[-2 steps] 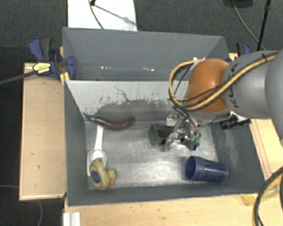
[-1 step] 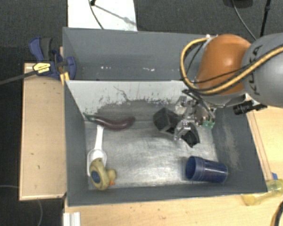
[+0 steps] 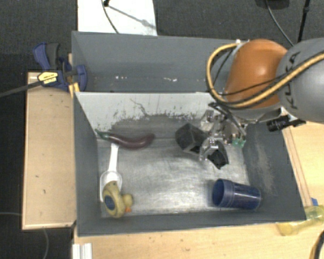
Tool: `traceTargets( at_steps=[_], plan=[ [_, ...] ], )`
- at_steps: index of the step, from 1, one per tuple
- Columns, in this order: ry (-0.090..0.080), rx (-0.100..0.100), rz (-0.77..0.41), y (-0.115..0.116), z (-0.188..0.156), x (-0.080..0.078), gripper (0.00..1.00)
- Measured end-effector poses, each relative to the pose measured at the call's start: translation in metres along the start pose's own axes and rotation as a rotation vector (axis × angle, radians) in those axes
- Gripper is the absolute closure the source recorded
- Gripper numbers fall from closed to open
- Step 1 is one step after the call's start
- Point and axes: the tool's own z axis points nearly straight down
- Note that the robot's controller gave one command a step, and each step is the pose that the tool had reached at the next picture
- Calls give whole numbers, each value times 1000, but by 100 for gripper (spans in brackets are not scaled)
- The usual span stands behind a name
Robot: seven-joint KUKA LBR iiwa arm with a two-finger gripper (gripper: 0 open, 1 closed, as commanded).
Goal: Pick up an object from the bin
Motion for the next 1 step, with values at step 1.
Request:
traceTargets(
  at_steps=[1],
  plan=[
    [4, 1, 4, -6, -49, 2, 100]
  ],
)
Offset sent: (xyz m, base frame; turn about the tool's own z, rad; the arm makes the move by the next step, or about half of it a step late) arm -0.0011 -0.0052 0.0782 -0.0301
